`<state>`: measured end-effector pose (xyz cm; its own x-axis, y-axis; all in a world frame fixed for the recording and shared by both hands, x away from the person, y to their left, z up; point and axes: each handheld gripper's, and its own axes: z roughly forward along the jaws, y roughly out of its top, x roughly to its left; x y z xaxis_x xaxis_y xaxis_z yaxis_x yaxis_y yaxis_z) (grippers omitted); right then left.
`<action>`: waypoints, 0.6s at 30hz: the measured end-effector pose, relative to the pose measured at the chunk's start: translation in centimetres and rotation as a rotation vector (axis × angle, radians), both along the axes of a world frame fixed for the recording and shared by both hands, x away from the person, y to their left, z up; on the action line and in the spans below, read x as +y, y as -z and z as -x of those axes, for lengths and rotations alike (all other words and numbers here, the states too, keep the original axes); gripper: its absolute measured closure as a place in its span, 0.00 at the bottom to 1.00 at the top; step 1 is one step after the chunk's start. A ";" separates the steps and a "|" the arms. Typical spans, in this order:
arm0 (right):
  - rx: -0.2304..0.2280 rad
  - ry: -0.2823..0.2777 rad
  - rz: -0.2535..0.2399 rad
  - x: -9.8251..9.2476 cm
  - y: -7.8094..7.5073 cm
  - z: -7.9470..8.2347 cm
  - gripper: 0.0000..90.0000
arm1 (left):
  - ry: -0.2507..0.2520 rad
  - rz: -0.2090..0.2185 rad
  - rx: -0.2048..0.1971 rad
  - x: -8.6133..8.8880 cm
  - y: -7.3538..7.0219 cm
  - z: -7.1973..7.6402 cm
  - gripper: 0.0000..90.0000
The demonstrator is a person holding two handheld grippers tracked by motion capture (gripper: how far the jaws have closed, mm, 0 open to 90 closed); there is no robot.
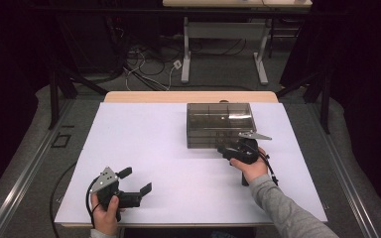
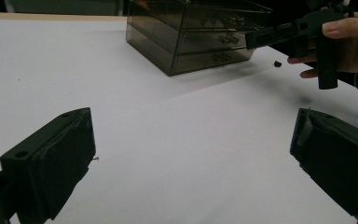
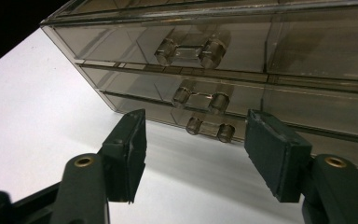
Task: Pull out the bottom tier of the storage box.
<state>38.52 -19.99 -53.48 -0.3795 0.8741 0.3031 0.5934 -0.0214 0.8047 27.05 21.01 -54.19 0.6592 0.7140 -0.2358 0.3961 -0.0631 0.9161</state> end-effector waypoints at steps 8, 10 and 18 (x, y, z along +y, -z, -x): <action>0.046 -0.015 -0.013 1.0 0.4 0.0 0.44 | 0.005 -0.007 0.000 -0.1 0.0 -0.1 0.00; 0.068 -0.008 -0.017 1.2 0.4 0.0 0.44 | 0.003 -0.005 -0.001 -0.1 0.0 -0.1 0.00; 0.099 0.005 -0.044 1.7 1.1 -0.4 0.51 | 0.003 -0.003 -0.003 -0.1 0.0 -0.1 0.00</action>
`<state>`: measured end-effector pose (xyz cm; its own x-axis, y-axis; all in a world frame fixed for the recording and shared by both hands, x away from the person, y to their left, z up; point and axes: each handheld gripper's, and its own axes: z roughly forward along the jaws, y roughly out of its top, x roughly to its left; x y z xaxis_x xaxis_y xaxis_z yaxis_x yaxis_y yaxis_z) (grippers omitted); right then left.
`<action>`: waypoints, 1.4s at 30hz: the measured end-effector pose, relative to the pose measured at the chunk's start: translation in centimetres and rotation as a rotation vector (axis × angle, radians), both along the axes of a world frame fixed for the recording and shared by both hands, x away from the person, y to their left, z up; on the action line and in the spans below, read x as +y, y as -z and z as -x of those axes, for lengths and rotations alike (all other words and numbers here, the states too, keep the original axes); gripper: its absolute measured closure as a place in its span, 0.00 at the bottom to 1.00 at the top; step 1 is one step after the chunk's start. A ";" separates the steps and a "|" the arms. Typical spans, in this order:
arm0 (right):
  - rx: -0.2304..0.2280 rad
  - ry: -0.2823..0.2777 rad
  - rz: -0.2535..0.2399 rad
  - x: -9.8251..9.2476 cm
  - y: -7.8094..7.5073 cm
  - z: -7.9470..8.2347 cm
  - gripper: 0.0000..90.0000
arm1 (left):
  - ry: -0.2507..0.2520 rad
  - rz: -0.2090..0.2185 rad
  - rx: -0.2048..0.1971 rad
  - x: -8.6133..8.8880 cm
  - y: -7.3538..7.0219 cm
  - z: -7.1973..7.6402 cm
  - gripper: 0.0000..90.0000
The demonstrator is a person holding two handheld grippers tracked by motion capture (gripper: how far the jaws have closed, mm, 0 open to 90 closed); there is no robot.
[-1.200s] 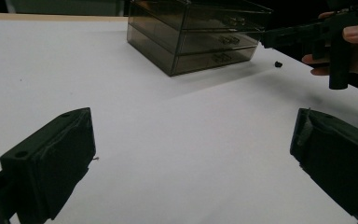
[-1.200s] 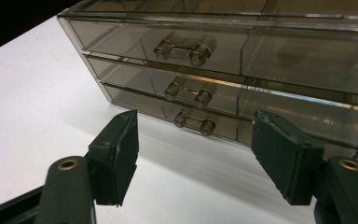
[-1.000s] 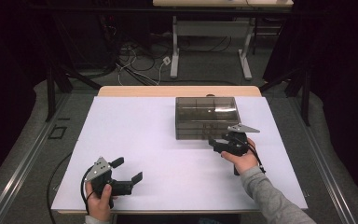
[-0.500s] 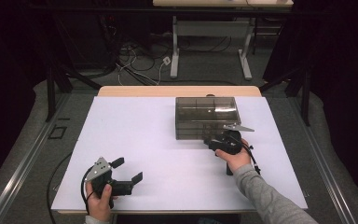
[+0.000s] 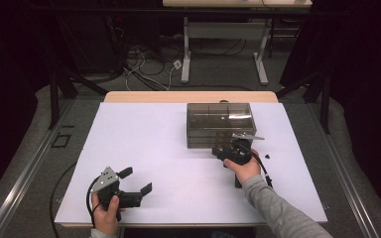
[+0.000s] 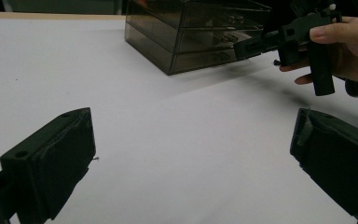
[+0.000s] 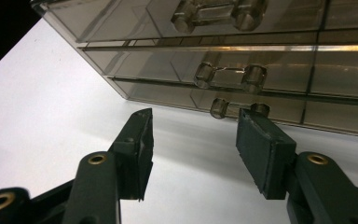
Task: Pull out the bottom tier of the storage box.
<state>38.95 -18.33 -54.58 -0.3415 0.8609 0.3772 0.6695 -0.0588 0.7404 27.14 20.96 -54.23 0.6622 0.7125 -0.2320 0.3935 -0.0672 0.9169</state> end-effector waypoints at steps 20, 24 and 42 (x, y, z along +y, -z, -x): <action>0.078 0.051 -0.121 0.5 0.6 -0.4 0.63 | 0.008 -0.003 0.003 -0.1 0.0 0.0 0.00; 0.096 0.084 -0.162 0.7 0.8 -0.6 0.66 | 0.008 -0.002 0.002 -0.1 0.0 0.0 0.00; 0.185 0.120 -0.197 1.2 1.6 -0.7 0.70 | 0.008 -0.004 -0.002 0.0 0.0 0.0 0.00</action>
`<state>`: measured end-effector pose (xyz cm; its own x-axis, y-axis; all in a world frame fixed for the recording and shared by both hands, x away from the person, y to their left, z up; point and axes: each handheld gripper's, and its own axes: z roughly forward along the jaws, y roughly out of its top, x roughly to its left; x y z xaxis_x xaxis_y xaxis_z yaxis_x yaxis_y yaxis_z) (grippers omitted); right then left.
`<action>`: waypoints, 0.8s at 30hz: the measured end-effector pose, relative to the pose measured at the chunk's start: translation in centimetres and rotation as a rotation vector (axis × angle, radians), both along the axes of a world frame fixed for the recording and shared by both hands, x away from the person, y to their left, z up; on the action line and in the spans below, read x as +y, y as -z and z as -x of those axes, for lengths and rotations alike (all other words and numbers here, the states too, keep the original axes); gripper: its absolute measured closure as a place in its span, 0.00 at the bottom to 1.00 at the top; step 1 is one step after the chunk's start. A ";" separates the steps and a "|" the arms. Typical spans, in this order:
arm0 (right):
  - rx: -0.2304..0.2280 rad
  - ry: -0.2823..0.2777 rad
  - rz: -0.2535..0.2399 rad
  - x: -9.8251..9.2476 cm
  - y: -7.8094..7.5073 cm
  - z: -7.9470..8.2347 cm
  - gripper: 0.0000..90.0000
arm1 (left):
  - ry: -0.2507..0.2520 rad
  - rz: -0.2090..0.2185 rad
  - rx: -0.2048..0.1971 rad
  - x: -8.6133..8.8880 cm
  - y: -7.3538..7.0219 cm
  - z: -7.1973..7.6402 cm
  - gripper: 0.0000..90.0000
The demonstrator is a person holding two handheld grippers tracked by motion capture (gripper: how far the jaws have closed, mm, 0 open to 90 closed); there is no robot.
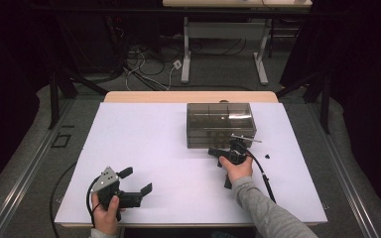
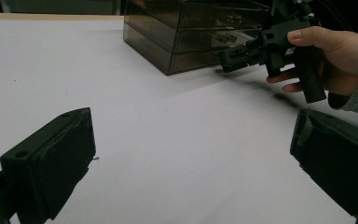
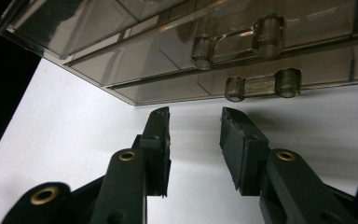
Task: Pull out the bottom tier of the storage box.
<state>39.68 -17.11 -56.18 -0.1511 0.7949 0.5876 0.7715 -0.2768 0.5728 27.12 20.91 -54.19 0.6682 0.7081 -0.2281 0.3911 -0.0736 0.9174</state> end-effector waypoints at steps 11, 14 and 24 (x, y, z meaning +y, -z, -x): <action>0.023 0.004 0.001 -0.1 0.7 -0.4 0.72 | -0.001 0.002 -0.003 0.0 0.0 0.0 0.00; 0.032 0.022 -0.004 -0.1 0.7 -0.5 0.74 | 0.001 -0.002 -0.002 0.1 0.0 0.0 0.00; 0.072 0.061 -0.046 -0.4 0.9 -0.8 0.81 | 0.000 -0.001 0.000 0.0 0.0 0.0 0.00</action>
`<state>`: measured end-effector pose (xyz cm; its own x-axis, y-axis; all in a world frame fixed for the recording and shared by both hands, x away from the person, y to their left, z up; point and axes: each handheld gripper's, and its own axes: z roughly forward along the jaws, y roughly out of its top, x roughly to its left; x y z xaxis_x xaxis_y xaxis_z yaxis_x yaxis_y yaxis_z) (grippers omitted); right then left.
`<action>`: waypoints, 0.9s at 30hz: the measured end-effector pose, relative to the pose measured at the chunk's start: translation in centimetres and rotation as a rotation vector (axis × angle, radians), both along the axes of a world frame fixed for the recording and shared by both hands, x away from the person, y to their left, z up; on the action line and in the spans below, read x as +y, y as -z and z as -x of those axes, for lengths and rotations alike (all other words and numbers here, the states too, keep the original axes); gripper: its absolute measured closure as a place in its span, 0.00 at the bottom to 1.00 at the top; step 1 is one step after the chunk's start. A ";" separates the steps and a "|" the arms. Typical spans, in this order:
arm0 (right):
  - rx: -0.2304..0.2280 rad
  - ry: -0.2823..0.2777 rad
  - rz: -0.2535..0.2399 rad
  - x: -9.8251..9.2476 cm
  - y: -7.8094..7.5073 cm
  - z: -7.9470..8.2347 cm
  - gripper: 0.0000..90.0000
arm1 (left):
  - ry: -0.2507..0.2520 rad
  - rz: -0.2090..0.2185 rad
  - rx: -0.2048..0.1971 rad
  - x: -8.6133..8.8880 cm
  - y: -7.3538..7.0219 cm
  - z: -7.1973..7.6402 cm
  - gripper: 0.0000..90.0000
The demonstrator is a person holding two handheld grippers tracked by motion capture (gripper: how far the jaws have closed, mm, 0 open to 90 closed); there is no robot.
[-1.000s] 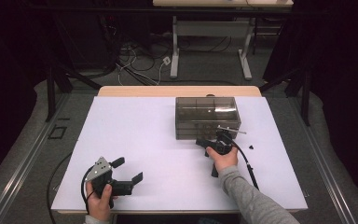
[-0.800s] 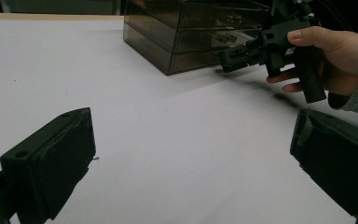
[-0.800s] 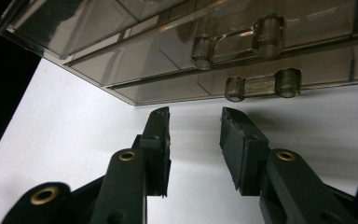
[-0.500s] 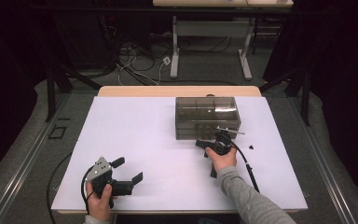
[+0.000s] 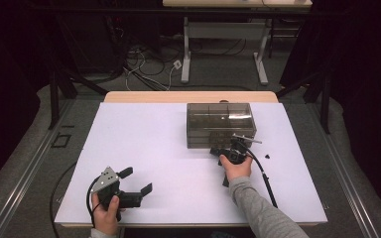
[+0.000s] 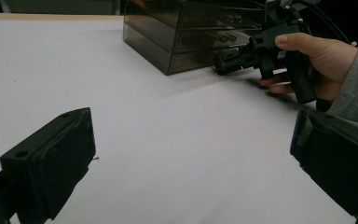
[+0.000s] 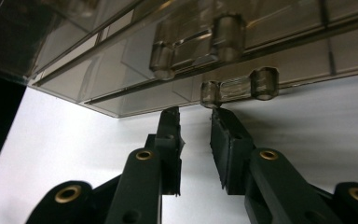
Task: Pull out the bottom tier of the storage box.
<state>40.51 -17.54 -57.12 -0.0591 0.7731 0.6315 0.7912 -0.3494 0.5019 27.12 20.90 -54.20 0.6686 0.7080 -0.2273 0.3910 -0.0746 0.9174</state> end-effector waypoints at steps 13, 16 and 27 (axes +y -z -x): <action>-0.016 0.083 -0.050 -0.4 0.5 0.0 0.84 | 0.000 0.002 0.000 0.0 0.0 0.0 0.00; -0.006 0.083 -0.047 -0.5 0.5 0.1 0.86 | 0.001 0.000 0.000 0.0 0.0 0.0 0.00; 0.001 0.144 -0.121 -0.5 0.7 0.4 0.89 | 0.001 -0.002 0.000 0.1 0.0 0.0 0.00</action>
<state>40.10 -18.03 -57.85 0.0475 0.6920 0.7203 0.7288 -0.5171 0.4487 27.14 21.00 -54.22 0.6695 0.7075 -0.2261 0.3908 -0.0767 0.9173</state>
